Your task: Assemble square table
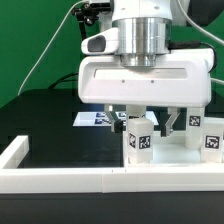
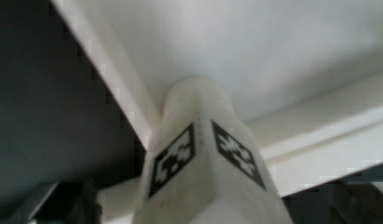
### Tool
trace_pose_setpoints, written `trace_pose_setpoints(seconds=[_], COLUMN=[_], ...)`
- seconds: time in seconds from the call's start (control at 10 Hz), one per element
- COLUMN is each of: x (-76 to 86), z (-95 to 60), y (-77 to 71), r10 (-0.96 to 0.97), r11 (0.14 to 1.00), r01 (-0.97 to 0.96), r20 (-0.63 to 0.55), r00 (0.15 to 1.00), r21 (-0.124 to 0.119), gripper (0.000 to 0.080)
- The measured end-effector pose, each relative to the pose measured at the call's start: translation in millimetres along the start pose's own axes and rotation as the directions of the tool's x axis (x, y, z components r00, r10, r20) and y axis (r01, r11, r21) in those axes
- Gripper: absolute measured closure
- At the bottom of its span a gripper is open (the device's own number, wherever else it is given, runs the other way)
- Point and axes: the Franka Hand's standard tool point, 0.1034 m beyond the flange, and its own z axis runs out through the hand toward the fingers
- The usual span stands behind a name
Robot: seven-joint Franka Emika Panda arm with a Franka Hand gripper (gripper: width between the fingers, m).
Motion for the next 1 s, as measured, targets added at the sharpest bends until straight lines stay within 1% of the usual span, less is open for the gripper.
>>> trace_pose_setpoints(seconds=[0.2, 0.4, 0.5, 0.7, 0.8, 0.9, 1.0], x=[-0.6, -0.8, -0.4, 0.4, 0.6, 0.5, 0.5], z=[-1.2, -1.4, -1.4, -1.5, -1.2, -1.1, -1.0], y=[-3.1, -1.5, -0.5, 1.1, 2.0, 2.0, 2.1], r10=[-0.196, -0.381, -0.43, -0.548, -0.562, -0.557, -0.557], r11=[0.981, 0.925, 0.903, 0.836, 0.827, 0.83, 0.83], r01=[0.196, 0.381, 0.43, 0.549, 0.562, 0.557, 0.557], r20=[0.0, 0.014, 0.014, 0.018, 0.019, 0.019, 0.02], r00=[0.981, 0.924, 0.903, 0.836, 0.827, 0.83, 0.83], r21=[0.001, 0.001, 0.001, -0.009, -0.011, -0.011, -0.011], gripper=[0.015, 0.015, 0.015, 0.015, 0.0176, 0.0176, 0.0362])
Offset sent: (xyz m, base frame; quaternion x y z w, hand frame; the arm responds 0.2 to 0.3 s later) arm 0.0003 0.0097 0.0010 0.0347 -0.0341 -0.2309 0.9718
